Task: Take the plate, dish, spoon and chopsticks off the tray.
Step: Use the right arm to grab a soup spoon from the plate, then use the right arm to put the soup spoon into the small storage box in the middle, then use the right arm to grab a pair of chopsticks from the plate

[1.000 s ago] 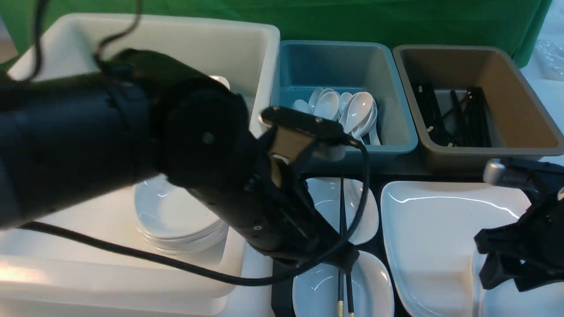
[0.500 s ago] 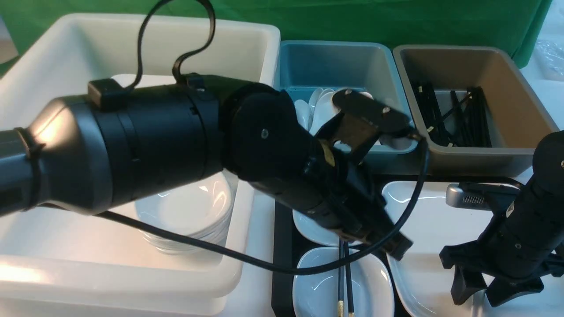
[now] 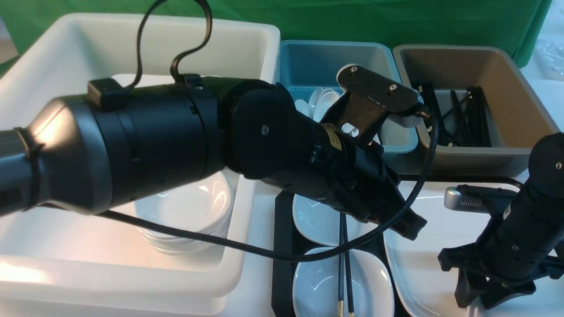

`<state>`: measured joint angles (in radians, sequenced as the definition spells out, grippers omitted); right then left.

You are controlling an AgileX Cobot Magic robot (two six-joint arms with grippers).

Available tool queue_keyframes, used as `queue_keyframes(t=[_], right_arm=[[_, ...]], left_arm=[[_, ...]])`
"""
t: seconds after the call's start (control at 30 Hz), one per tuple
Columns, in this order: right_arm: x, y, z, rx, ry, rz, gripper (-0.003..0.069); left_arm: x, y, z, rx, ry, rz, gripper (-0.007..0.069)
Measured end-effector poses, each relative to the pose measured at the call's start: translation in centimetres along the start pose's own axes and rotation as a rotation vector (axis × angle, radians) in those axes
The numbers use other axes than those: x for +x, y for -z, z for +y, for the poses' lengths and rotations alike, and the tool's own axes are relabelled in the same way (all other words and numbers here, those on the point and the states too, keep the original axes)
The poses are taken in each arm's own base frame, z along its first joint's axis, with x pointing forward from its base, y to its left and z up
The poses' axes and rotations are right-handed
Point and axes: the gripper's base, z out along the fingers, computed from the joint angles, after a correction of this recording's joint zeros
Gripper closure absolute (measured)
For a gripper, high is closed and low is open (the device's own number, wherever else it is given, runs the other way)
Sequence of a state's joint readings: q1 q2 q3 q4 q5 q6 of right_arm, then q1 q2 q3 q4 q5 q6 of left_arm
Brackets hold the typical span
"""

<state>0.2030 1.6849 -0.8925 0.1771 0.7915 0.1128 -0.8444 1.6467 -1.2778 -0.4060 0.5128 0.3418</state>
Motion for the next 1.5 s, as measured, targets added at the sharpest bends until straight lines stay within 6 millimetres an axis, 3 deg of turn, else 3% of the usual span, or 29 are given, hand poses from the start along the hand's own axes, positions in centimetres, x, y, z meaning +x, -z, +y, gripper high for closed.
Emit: queue_keyframes(t=[0.1,0.3,0.5,0.67,0.77,0.93,1.03,1.1,1.17,1.27,1.3,1.33,1.4,1.5], right_arm=[[0.0,-0.1,0.0,0.005,0.027,0.004,0.0508],[0.1,0.5,0.0,-0.002,0.056,-0.023,0.0506],[-0.1,4.4,0.7,-0.033,0.079,-0.162,0.0506],[-2.4,10.5,2.1,-0.076,0.132,-0.395,0.0506],[-5.4,14.1,3.3,-0.109,0.154,-0.545,0.0506],[-10.5,16.7,5.6,-0.216,0.182,-0.664,0.0506],[-14.1,16.6,7.1,-0.264,0.193,-0.702,0.0506],[-14.9,16.4,7.4,-0.270,0.194,-0.706,0.0506],[-17.1,15.3,8.3,-0.289,0.175,-0.712,0.0496],[-19.1,14.0,9.1,-0.307,0.150,-0.707,0.0416],[-19.2,13.8,9.2,-0.308,0.149,-0.706,0.0398],[-19.6,13.3,9.7,-0.313,0.146,-0.694,0.0322],[-19.3,13.3,10.0,-0.312,0.162,-0.660,0.0237],[-18.3,14.5,10.2,-0.305,0.206,-0.607,0.0187]], left_arm=[[0.0,0.0,0.0,0.000,0.000,0.001,0.0622],[0.0,0.0,0.0,0.000,-0.001,0.002,0.0622],[0.0,0.1,0.8,-0.031,-0.001,-0.004,0.0622],[-1.1,2.1,4.5,-0.135,0.108,-0.117,0.0622],[-1.7,3.9,6.9,-0.204,0.145,-0.200,0.0622],[-1.8,5.4,9.7,-0.280,0.190,-0.255,0.0622],[-1.5,5.6,10.4,-0.290,0.208,-0.238,0.0622],[-1.4,5.6,10.4,-0.290,0.209,-0.232,0.0622],[-1.3,5.6,10.4,-0.284,0.211,-0.217,0.0622],[-1.1,5.5,10.3,-0.275,0.214,-0.195,0.0622],[-1.1,5.5,10.2,-0.274,0.215,-0.193,0.0622],[-0.9,5.5,10.2,-0.266,0.218,-0.176,0.0622],[-0.6,5.4,10.0,-0.254,0.222,-0.145,0.0622],[-0.4,5.3,9.9,-0.244,0.225,-0.120,0.0622]])
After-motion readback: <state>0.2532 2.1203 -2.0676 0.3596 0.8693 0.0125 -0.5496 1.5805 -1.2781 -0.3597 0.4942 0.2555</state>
